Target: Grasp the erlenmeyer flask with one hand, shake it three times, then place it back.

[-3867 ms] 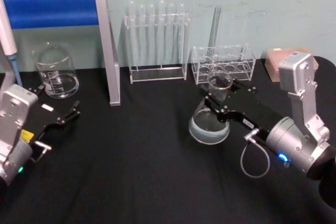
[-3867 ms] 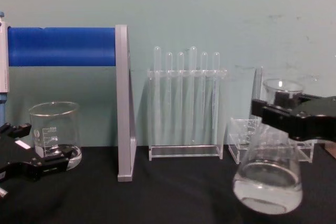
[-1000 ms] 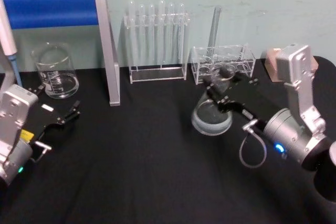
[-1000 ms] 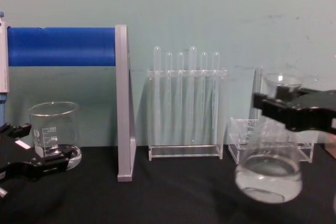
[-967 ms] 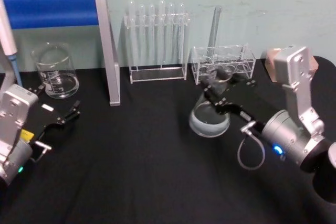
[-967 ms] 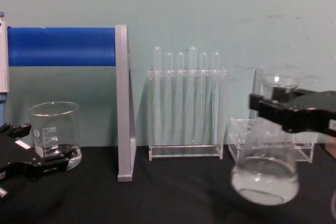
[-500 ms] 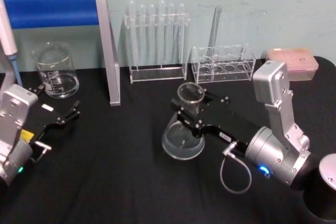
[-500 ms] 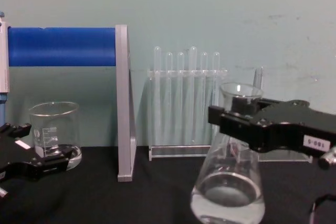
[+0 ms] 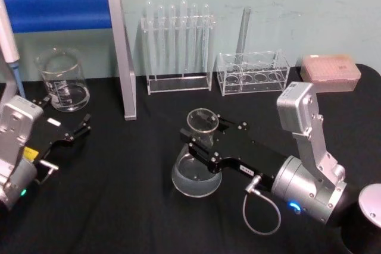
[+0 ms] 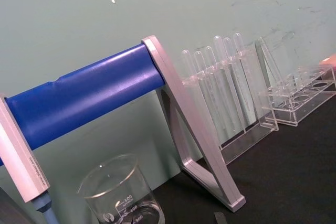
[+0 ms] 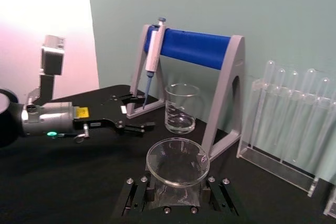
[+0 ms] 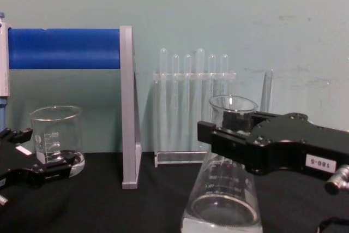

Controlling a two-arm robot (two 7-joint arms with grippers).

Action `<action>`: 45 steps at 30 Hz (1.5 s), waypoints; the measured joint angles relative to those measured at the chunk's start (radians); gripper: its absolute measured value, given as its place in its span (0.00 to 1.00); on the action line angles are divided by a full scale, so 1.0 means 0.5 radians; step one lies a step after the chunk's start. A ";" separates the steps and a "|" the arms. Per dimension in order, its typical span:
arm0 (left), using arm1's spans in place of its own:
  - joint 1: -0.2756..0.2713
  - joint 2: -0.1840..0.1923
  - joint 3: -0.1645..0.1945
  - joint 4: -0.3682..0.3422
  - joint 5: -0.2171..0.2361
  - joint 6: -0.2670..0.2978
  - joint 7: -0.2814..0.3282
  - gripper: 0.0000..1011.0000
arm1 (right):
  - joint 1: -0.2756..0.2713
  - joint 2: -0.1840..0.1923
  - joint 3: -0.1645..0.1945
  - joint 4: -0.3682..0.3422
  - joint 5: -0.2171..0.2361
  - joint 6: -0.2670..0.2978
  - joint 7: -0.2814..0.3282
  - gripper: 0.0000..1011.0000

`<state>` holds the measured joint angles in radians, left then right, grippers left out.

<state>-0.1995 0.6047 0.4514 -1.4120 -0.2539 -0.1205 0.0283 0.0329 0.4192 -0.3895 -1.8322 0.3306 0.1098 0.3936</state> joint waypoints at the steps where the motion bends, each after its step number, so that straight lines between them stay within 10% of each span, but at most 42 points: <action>1: 0.000 0.000 0.000 0.000 0.000 0.000 0.000 0.99 | 0.007 0.000 0.000 0.009 0.000 -0.001 -0.012 0.44; 45: 0.000 0.000 0.000 0.000 0.000 0.000 0.000 0.99 | 0.263 -0.205 0.458 0.493 -0.211 -0.010 -0.388 0.44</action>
<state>-0.1996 0.6047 0.4514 -1.4120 -0.2539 -0.1205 0.0283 0.1644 0.3167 -0.1606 -1.5855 0.2250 0.1050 0.1997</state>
